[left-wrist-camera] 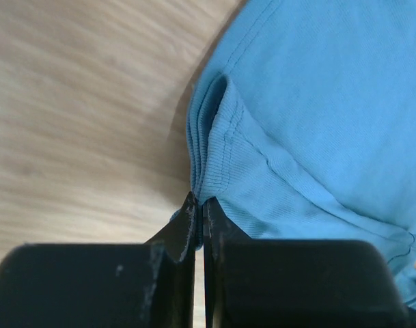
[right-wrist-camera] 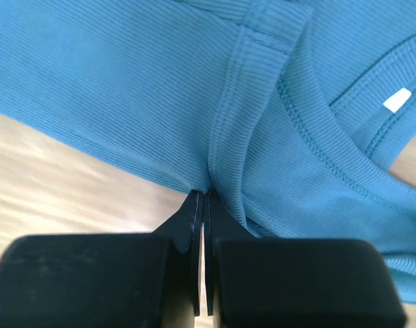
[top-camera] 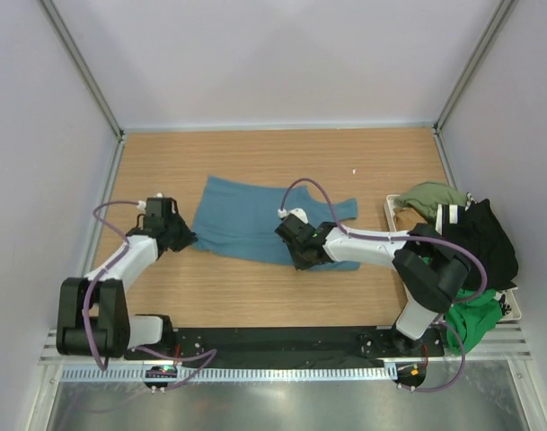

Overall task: Fold and stack the tank tops
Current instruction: Fold the tank top

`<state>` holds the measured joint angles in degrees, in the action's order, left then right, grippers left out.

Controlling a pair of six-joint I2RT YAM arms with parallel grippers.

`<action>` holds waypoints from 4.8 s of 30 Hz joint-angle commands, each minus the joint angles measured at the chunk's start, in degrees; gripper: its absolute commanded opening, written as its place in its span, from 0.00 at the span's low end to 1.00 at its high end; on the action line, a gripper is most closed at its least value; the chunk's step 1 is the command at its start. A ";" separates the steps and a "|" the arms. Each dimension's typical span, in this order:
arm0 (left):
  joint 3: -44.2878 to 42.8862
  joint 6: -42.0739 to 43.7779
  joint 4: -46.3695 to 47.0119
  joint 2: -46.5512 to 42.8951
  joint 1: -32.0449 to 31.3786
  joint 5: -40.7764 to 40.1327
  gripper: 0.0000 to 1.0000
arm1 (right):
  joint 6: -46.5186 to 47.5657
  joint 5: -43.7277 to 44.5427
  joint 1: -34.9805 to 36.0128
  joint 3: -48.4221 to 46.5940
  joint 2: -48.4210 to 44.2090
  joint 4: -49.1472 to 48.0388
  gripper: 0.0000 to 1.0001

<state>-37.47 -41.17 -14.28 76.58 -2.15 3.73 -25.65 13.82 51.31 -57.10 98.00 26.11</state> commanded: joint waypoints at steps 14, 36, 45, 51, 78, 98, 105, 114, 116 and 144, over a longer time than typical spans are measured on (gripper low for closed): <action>13.48 -6.38 -9.62 -23.40 -10.59 -1.44 0.39 | -8.97 -0.21 0.28 10.34 -17.48 14.67 0.43; -10.76 0.82 -6.11 -0.30 -6.99 -7.53 0.74 | -3.45 -5.65 -16.76 -5.73 -10.21 2.47 0.48; -26.06 2.67 -2.24 18.32 -6.55 -4.78 0.78 | -2.56 -9.86 -23.09 -19.62 5.00 -0.88 0.57; -36.16 3.28 -3.47 29.57 -6.20 -1.71 0.68 | -4.06 -11.19 -25.11 -26.21 12.38 -1.94 0.59; -47.87 6.10 -7.95 42.25 -5.93 -3.20 0.01 | -2.83 -16.90 -27.84 -34.83 23.56 -2.64 0.08; -41.72 7.07 -8.92 29.25 -6.11 -6.18 0.00 | -1.95 -17.08 -27.40 -26.23 14.16 -4.84 0.01; -37.93 7.33 -7.69 27.13 -6.20 -6.98 0.12 | -2.21 -17.34 -26.53 -20.33 9.67 -7.39 0.01; -43.91 7.50 -7.69 35.56 -6.28 -4.78 0.46 | -2.04 -17.25 -26.61 -21.03 11.08 -6.42 0.01; -45.40 7.68 -7.78 37.23 -6.37 -4.78 0.46 | -1.86 -17.16 -26.61 -21.47 11.34 -6.42 0.01; -50.15 8.47 -10.67 42.96 -9.10 -8.73 0.00 | -2.04 -17.43 -26.52 -24.28 13.54 -5.19 0.01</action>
<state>-85.41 -33.91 -23.59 119.50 -11.27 -3.51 -27.99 -3.38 24.53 -78.76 111.28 21.47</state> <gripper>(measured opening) 0.009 0.046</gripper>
